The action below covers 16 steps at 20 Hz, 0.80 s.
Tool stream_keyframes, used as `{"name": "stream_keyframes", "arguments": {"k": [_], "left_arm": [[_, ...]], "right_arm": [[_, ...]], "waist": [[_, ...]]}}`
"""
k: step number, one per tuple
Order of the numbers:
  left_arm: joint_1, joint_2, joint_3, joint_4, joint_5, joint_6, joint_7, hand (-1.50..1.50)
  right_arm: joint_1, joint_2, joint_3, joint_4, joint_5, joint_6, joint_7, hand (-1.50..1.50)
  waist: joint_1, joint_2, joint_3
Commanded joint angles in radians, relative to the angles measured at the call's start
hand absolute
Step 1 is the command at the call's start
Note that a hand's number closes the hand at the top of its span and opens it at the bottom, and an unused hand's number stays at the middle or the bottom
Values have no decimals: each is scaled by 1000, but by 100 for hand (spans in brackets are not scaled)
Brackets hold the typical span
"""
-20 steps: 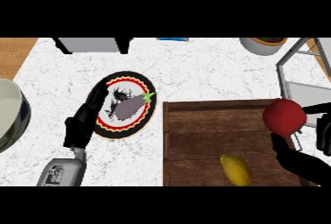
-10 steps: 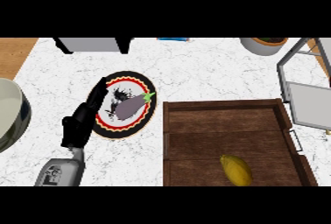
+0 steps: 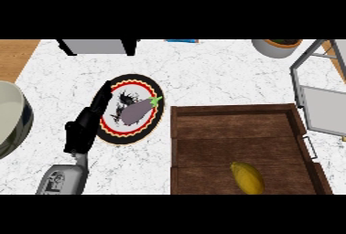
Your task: Pick the tomato from the tray and place it in the tiered shelf
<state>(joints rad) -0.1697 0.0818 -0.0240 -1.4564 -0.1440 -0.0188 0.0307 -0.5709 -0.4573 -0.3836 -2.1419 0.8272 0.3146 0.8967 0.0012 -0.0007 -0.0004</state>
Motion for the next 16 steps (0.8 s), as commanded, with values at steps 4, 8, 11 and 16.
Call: {"name": "stream_keyframes", "arguments": {"k": [4, 8, 11, 16], "left_arm": [[10, -24, -28, -32, -35, 25, 18, 0], [-34, -27, -6, 91, -31, 20, -56, 0], [45, -45, -46, -34, -34, 19, -5, 0], [-8, -28, -15, 0, -31, 18, -1, 0]], "right_arm": [[-69, -122, -65, 197, -27, -54, -96, 150], [-101, -176, 2, 267, 31, -85, -154, 150], [-27, -152, -14, 298, 57, -171, -212, 150], [-59, -194, -8, 554, 119, -326, -373, 150]], "waist": [[3, 0, 0], [3, 3, 0], [4, 0, 0], [10, 4, 0]]}}
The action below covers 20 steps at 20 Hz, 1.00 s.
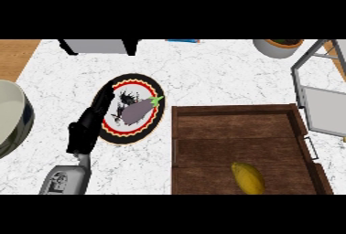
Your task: Pick the tomato from the tray and place it in the tiered shelf
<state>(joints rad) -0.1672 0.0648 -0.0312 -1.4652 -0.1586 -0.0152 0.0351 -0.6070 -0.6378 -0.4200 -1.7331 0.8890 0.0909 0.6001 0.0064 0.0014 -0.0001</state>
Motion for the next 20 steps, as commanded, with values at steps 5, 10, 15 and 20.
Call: {"name": "stream_keyframes", "arguments": {"k": [5, 10, 15, 20], "left_arm": [[-15, -22, -16, -25, -11, 12, 35, 0], [20, -7, -12, -25, -2, -10, 2, 0], [-21, 1, 3, -12, 5, -17, 32, 0], [-23, 20, 36, 58, 16, -33, -37, 0]], "right_arm": [[-3, -10, 37, 244, 62, -228, -220, 150], [-106, 58, -71, 330, -93, -341, -253, 150], [-123, 14, -135, 542, -195, -431, -460, 150], [-152, 6, -119, 666, -234, -473, -522, 150]], "waist": [[2, 0, 0], [16, 4, 2], [7, 3, 1], [3, 2, 0]]}}
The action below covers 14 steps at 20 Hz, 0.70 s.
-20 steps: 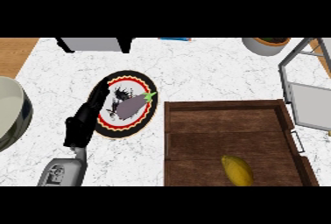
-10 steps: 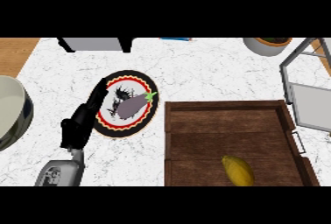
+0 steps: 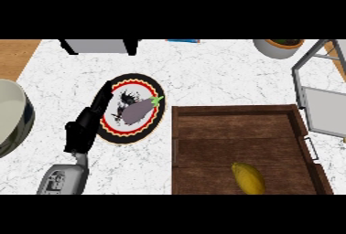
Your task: Pick the tomato from the tray and place it in the tiered shelf
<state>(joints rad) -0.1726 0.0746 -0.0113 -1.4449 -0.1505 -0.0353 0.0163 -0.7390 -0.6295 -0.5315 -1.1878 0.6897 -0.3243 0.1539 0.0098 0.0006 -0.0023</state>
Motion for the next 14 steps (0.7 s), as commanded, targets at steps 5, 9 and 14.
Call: {"name": "stream_keyframes", "arguments": {"k": [5, 9, 14], "left_arm": [[12, 11, 4, -9, -7, -3, -11, 0], [1, -28, -28, -29, -20, 17, 43, 0], [2, 27, 32, -17, 33, -41, 27, 0]], "right_arm": [[28, -112, 26, 171, 129, -57, 66, 150], [44, -131, -24, 257, 133, -142, 61, -150], [89, -116, -53, 150, 24, -105, 88, -150]], "waist": [[5, 5, 0], [-1, 2, 3], [-11, -2, 2]]}}
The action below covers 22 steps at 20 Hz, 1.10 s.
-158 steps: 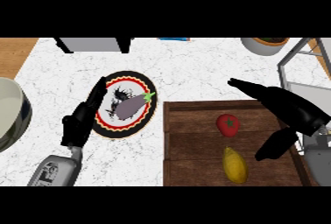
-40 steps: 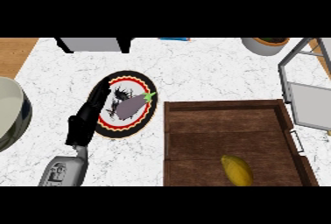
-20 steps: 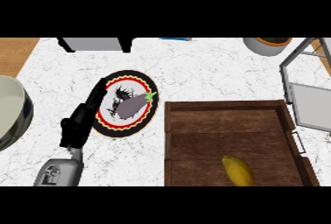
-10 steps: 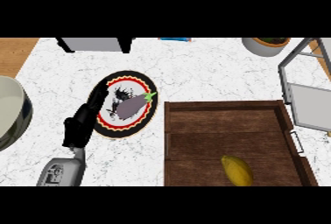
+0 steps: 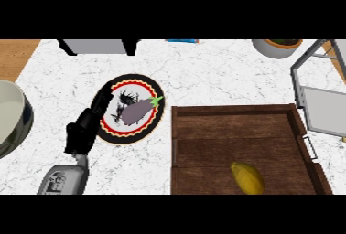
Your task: Pick the tomato from the tray and place it in the tiered shelf
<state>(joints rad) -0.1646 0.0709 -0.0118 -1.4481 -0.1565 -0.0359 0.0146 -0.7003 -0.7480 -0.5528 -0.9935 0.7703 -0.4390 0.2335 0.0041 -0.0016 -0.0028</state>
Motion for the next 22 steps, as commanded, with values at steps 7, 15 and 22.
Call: {"name": "stream_keyframes", "arguments": {"k": [7, 15, 22], "left_arm": [[-18, -25, -14, 9, -25, 28, 12, 0], [-11, -25, -26, -44, -27, 20, 65, 0], [-3, 4, 22, -7, 10, -2, 20, 0]], "right_arm": [[-43, -29, -44, -6, -193, 86, -12, -150], [-34, -69, -103, -15, -344, 121, -65, -150], [-51, -145, -251, -199, -448, 114, 143, -150]], "waist": [[-1, 1, 3], [1, 2, 3], [-17, -4, 2]]}}
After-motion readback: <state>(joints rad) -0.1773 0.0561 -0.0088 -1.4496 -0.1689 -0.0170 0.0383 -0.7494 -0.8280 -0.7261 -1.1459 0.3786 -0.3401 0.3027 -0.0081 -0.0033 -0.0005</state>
